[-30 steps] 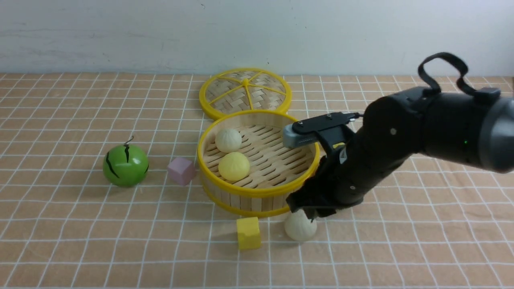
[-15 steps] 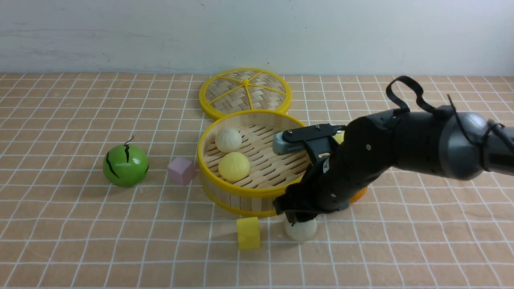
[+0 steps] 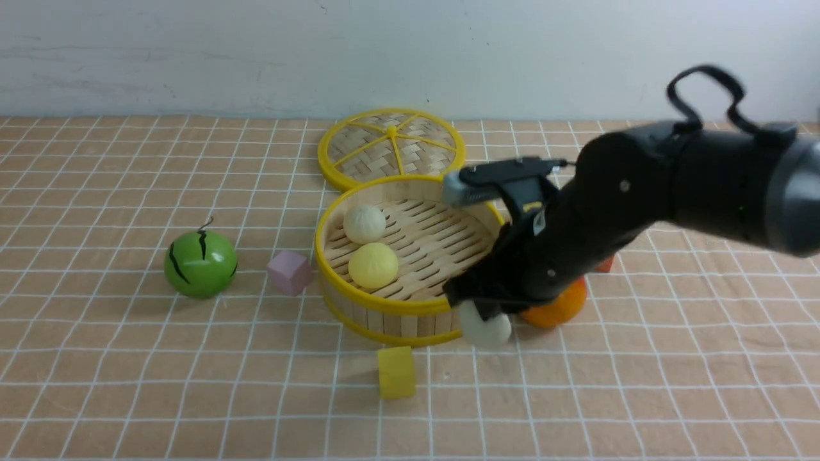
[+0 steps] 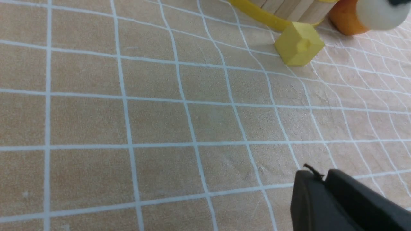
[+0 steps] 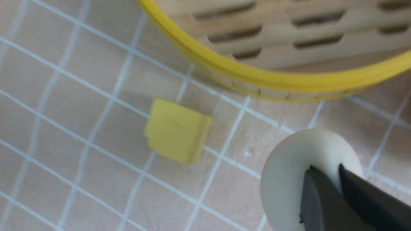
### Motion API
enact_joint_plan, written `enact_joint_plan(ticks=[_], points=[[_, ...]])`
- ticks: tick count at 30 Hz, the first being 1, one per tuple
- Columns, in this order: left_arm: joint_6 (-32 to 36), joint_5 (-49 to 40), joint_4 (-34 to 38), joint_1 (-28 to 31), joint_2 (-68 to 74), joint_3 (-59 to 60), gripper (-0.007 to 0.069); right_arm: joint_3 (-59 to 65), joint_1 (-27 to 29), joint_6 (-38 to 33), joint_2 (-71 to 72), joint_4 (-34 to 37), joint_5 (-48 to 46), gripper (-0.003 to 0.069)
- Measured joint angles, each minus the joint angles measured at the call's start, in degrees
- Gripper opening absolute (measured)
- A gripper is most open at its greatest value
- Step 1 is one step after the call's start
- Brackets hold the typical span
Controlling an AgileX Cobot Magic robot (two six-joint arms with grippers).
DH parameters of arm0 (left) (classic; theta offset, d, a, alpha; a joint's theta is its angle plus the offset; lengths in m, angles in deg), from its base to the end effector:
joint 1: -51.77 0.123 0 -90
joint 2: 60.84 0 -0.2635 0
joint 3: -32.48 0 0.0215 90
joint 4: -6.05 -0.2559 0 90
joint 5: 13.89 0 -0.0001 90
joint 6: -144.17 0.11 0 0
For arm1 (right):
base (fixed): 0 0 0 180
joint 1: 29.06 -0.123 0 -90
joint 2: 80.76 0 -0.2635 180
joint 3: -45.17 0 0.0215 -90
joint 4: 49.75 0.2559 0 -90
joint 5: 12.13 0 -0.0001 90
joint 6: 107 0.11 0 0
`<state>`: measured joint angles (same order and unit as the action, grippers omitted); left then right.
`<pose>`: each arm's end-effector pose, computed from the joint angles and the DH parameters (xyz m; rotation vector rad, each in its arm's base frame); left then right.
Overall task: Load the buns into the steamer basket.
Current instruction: Use the right arm to put the steamed stuffed bun into the steamer
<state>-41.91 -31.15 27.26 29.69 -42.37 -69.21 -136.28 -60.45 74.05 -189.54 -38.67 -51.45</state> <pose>0.0951 -0.0513 0.1549 -0.0044 2.0279 -0.6510 0.3313 0.2179 0.2261 -0.5369 2.5415 0.4260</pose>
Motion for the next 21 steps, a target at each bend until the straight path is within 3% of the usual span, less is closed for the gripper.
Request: enact_joint_plan(ticks=[9, 14, 19, 21], points=[[0.0, 0.0, 0.0, 0.0, 0.0, 0.0, 0.0068, -4.9, 0.0, -1.1, -6.4, -0.9, 15.0, 0.0027], [0.0, 0.0, 0.0, 0.0, 0.0, 0.0, 0.0074, -4.9, 0.0, -1.1, -12.2, -3.1, 18.6, 0.0097], [0.0, 0.0, 0.0, 0.0, 0.0, 0.0, 0.0079, -4.9, 0.0, -1.1, -12.9, -3.3, 18.2, 0.0283], [0.0, 0.0, 0.0, 0.0, 0.0, 0.0, 0.0083, -4.9, 0.0, -1.1, -10.7, -3.3, 16.3, 0.0394]])
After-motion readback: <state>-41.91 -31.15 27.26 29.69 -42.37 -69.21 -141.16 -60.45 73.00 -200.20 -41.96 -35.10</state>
